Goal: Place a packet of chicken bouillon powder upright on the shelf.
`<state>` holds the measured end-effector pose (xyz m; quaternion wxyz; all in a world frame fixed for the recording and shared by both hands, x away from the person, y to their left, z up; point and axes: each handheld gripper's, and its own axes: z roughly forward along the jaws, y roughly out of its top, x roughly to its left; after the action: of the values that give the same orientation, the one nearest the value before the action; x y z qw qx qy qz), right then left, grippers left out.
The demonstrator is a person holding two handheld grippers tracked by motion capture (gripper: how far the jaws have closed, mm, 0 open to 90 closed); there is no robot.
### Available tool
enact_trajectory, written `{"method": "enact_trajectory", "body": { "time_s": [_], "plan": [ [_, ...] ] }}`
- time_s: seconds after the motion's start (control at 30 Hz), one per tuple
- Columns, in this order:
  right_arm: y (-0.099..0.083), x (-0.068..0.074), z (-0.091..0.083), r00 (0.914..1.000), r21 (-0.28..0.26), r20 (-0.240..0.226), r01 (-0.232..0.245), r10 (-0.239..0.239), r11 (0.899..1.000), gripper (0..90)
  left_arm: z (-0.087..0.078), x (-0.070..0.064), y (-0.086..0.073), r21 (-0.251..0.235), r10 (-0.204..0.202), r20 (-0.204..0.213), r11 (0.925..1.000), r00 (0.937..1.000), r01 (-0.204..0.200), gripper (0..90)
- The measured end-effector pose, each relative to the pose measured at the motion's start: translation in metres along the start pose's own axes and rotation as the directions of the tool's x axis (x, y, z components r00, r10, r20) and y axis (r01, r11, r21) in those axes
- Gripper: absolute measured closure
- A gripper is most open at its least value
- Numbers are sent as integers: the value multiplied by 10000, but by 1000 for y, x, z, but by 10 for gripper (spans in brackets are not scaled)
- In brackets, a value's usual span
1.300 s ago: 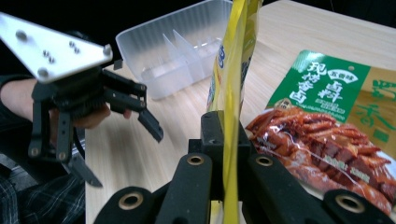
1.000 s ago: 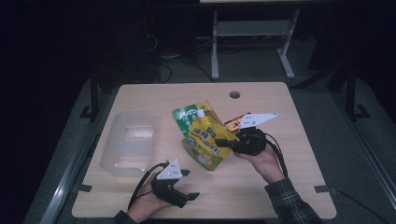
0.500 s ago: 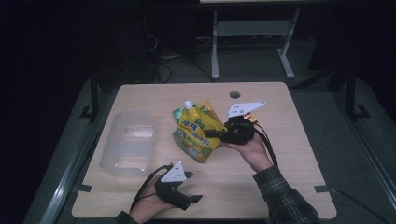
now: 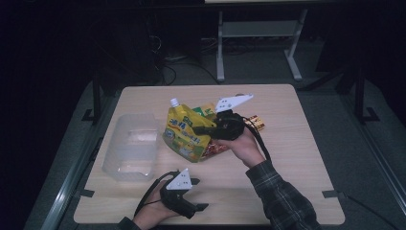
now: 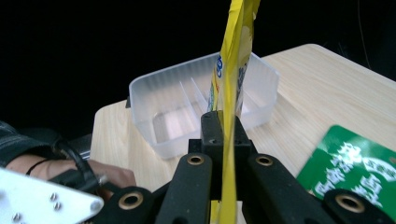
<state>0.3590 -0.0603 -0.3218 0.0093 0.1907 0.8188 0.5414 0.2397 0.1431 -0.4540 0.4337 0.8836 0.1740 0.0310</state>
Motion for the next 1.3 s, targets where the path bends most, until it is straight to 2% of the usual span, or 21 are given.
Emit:
{"method": "enact_trajectory", "body": {
  "time_s": [0.1, 0.47, 0.63, 0.9, 1.0, 1.3],
  "plan": [
    [7, 2, 9, 9999, -11, -118, 88, -88, 10000, 900, -3, 0, -1, 32, 59, -100, 10000, 9999, -58, 159],
    [24, 6, 43, 9968, -46, -722, 348, -351, 9994, 900, -16, -6, -13, -68, -397, -473, 9992, 9981, 395, 159],
    [33, 8, 56, 9952, -48, -882, 431, -434, 9991, 900, -23, -8, -18, 43, -376, -663, 9993, 9971, 380, 159],
    [49, 18, 77, 9913, -130, -1186, 554, -566, 9984, 900, -29, -13, -24, 47, -296, -617, 9995, 9977, 300, 158],
    [53, 21, 87, 9898, -145, -1276, 618, -631, 9980, 900, -29, -14, -24, -121, -469, -541, 9989, 9974, 463, 158],
    [63, 30, 117, 9834, 58, -1659, 760, -740, 9971, 900, -31, -14, -25, -155, -515, -599, 9986, 9969, 506, 159]
  ]
}}
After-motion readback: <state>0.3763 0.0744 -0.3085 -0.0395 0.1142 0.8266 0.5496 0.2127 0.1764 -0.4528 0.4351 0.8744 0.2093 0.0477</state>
